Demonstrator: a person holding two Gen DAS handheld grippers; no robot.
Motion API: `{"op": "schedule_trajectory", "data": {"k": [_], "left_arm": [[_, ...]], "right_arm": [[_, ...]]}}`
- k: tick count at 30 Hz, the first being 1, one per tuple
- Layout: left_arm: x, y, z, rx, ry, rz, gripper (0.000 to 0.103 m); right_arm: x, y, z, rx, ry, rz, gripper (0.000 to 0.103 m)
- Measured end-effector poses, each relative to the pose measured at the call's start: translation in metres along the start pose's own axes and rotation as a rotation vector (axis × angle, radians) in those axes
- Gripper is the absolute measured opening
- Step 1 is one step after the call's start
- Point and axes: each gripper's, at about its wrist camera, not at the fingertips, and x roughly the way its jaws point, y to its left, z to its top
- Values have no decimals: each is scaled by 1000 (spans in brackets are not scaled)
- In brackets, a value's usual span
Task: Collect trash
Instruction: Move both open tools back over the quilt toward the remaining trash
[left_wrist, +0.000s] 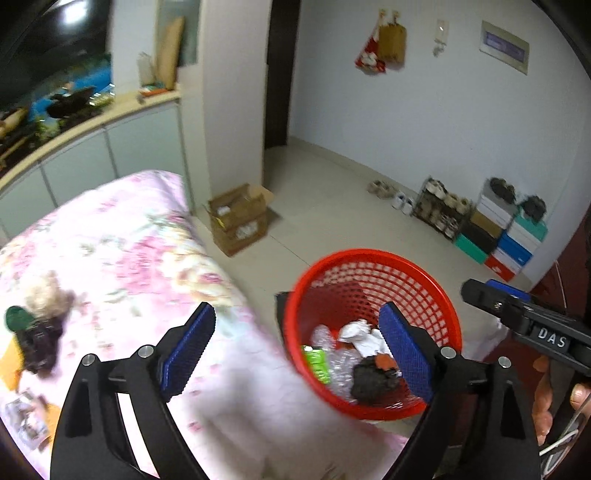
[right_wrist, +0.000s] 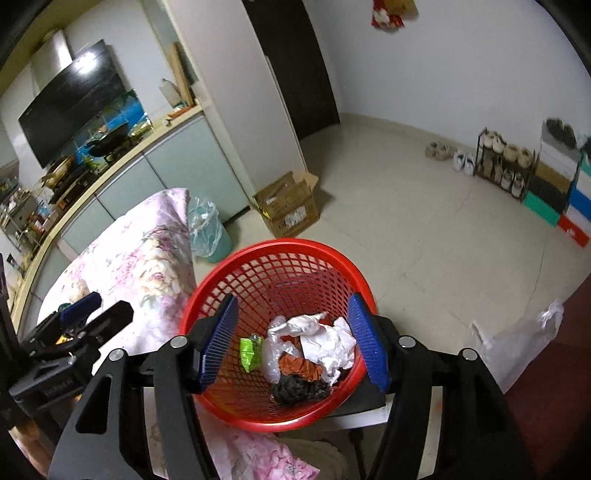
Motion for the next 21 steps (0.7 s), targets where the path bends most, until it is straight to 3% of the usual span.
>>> {"op": "schedule_trajectory", "data": {"k": [11,21], "left_arm": [[-69,59,-24,-100,-62,127,88],[-138,149,-60,-242,-93,301,88]], "right_arm": [[-27,58,-12,-143,-87,75,78],[-38,118,-28,-243,-81,169,81]]}}
